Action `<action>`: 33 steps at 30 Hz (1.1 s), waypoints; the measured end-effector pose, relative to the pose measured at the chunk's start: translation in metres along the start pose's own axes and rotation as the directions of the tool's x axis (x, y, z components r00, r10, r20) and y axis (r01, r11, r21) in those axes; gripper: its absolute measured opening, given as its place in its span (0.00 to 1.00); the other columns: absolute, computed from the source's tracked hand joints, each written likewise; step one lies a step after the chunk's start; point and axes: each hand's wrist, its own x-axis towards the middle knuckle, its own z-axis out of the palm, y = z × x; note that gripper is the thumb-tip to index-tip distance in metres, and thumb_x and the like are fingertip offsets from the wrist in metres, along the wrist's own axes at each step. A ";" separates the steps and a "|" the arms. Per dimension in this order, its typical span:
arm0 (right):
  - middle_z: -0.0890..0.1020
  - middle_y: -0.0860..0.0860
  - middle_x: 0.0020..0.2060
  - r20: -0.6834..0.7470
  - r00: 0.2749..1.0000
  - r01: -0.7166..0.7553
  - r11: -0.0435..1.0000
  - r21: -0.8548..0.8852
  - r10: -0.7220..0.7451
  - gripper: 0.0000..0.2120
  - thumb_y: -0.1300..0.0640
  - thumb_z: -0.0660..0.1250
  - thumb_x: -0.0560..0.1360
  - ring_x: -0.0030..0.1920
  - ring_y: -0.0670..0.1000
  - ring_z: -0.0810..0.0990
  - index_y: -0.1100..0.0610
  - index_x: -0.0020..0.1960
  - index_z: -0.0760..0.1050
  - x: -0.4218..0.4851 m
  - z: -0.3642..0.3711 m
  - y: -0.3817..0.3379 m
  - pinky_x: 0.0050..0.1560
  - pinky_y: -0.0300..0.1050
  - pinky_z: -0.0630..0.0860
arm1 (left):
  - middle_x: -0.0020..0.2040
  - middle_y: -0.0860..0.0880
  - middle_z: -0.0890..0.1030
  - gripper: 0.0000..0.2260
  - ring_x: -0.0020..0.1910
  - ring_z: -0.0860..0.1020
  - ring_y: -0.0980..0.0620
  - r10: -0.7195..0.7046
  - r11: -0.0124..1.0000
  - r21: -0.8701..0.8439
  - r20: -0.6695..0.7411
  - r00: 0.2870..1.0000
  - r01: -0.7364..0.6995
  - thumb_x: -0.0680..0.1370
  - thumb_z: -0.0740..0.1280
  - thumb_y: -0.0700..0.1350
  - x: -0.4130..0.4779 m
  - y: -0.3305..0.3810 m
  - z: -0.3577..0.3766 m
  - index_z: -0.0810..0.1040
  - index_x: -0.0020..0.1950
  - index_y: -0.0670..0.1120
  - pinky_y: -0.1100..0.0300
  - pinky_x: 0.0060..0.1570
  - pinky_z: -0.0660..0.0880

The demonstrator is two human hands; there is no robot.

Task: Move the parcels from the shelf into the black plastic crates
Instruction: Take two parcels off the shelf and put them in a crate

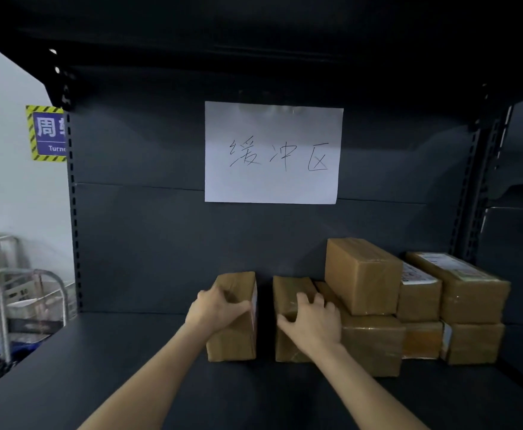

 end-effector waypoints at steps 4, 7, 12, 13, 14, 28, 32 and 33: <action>0.67 0.56 0.68 -0.017 0.999 -0.036 0.987 0.159 0.039 0.33 0.35 0.58 0.71 0.61 0.62 0.69 0.50 0.71 0.62 -0.003 -0.003 -0.005 0.57 0.52 0.67 | 0.56 0.47 0.77 0.27 0.48 0.72 0.51 -0.109 0.954 -0.285 -0.051 0.993 0.090 0.71 0.67 0.59 -0.007 -0.029 -0.020 0.73 0.63 0.44 0.57 0.44 0.71; 0.64 0.54 0.71 -0.009 0.997 -0.072 0.922 0.380 0.082 0.33 0.37 0.60 0.70 0.64 0.61 0.66 0.48 0.72 0.61 -0.010 -0.001 -0.006 0.60 0.53 0.68 | 0.49 0.47 0.80 0.19 0.45 0.77 0.50 -0.214 0.803 -0.576 -0.035 0.976 0.155 0.71 0.67 0.59 -0.018 -0.057 -0.030 0.78 0.49 0.44 0.56 0.41 0.73; 0.69 0.54 0.67 0.034 0.991 -0.114 0.665 0.738 0.132 0.28 0.43 0.62 0.74 0.63 0.58 0.70 0.50 0.71 0.64 -0.025 0.008 -0.011 0.63 0.55 0.69 | 0.40 0.46 0.80 0.15 0.39 0.78 0.48 -0.368 0.560 -0.795 0.013 0.930 0.233 0.70 0.68 0.56 -0.040 -0.094 -0.036 0.76 0.42 0.44 0.58 0.31 0.74; 0.71 0.54 0.65 0.049 0.990 -0.115 0.584 0.804 0.129 0.26 0.45 0.62 0.75 0.62 0.57 0.71 0.51 0.70 0.66 -0.027 0.009 -0.012 0.62 0.54 0.70 | 0.41 0.45 0.81 0.16 0.41 0.80 0.46 -0.390 0.509 -0.823 0.042 0.920 0.253 0.69 0.68 0.56 -0.042 -0.100 -0.036 0.77 0.44 0.43 0.56 0.33 0.76; 0.73 0.55 0.63 0.070 0.989 -0.124 0.496 0.860 0.127 0.23 0.47 0.61 0.76 0.60 0.56 0.73 0.53 0.69 0.67 -0.030 0.011 -0.014 0.61 0.53 0.71 | 0.43 0.43 0.81 0.18 0.43 0.80 0.44 -0.405 0.460 -0.847 0.068 0.912 0.267 0.69 0.68 0.56 -0.044 -0.105 -0.037 0.77 0.47 0.42 0.54 0.36 0.78; 0.76 0.53 0.59 0.279 0.948 -0.303 0.158 0.940 0.156 0.21 0.47 0.60 0.77 0.58 0.54 0.73 0.53 0.67 0.69 -0.036 0.021 -0.021 0.57 0.49 0.69 | 0.68 0.43 0.72 0.23 0.67 0.69 0.44 -0.289 0.812 -0.578 -0.284 0.914 0.077 0.78 0.61 0.52 -0.067 -0.104 -0.034 0.68 0.70 0.43 0.50 0.66 0.66; 0.75 0.50 0.55 0.229 0.955 -0.253 0.116 0.961 0.187 0.18 0.47 0.60 0.77 0.54 0.50 0.72 0.52 0.65 0.69 -0.037 0.011 -0.019 0.53 0.47 0.66 | 0.69 0.45 0.70 0.20 0.70 0.65 0.48 -0.092 0.912 -0.393 -0.469 0.879 -0.114 0.79 0.61 0.46 -0.076 -0.082 -0.036 0.67 0.70 0.43 0.53 0.67 0.62; 0.75 0.49 0.53 0.224 0.956 -0.246 0.099 0.964 0.190 0.17 0.47 0.60 0.77 0.51 0.49 0.72 0.51 0.64 0.70 -0.037 0.008 -0.018 0.52 0.45 0.65 | 0.68 0.46 0.71 0.19 0.69 0.65 0.48 -0.037 0.918 -0.361 -0.492 0.870 -0.165 0.79 0.61 0.44 -0.078 -0.075 -0.035 0.68 0.69 0.43 0.55 0.66 0.63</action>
